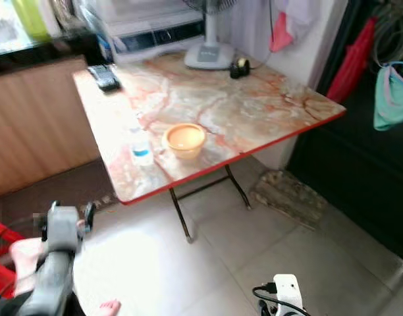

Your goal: Restocking fridge

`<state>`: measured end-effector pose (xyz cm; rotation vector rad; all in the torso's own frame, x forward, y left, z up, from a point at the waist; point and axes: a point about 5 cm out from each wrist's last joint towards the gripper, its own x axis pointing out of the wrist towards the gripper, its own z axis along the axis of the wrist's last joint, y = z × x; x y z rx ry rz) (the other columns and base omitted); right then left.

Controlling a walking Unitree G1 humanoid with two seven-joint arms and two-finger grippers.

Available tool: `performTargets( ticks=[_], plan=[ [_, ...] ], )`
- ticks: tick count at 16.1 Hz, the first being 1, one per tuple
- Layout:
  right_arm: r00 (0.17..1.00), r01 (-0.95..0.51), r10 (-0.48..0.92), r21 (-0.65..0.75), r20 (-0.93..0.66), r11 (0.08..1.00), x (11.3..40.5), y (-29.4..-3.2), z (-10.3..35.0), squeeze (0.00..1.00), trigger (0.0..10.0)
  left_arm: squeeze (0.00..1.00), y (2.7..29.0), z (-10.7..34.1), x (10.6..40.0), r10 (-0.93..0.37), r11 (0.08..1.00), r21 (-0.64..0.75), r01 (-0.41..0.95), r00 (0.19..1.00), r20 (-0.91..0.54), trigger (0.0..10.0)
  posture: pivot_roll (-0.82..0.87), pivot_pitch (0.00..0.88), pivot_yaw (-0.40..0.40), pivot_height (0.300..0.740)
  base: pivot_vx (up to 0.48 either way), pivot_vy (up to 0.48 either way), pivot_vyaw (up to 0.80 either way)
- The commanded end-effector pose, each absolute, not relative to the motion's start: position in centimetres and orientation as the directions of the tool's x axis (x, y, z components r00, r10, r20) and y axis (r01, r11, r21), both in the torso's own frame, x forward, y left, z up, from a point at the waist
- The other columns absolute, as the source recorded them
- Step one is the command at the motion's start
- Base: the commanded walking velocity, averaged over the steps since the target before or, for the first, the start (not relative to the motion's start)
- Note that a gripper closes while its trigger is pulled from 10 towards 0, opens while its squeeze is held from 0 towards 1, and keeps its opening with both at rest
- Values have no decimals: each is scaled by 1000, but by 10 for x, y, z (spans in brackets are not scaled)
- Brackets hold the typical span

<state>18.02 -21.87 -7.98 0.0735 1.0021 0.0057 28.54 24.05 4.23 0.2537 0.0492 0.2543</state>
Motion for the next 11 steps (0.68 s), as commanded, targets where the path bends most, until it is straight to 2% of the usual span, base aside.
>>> performTargets(
  ticks=[1,6,7,11],
  plan=[
    [530,52,31,69,-847,996,175,-221,-82,0,10000,0,235,29,278,234,952,228,-205,967,-106,10000,76,25,21,740,0,0,0],
    [514,67,27,72,-858,995,164,-222,-86,0,10000,0,218,45,269,174,964,191,-186,982,79,10000,77,41,16,740,0,0,0],
    [507,68,24,67,-862,995,161,-223,-87,0,10000,0,212,63,272,162,982,77,-172,980,116,10000,72,56,11,740,0,0,0],
    [501,75,17,63,-865,995,151,-226,-90,0,10000,0,190,105,277,47,995,71,-68,963,265,10000,67,77,1,740,0,0,0]
  ],
)
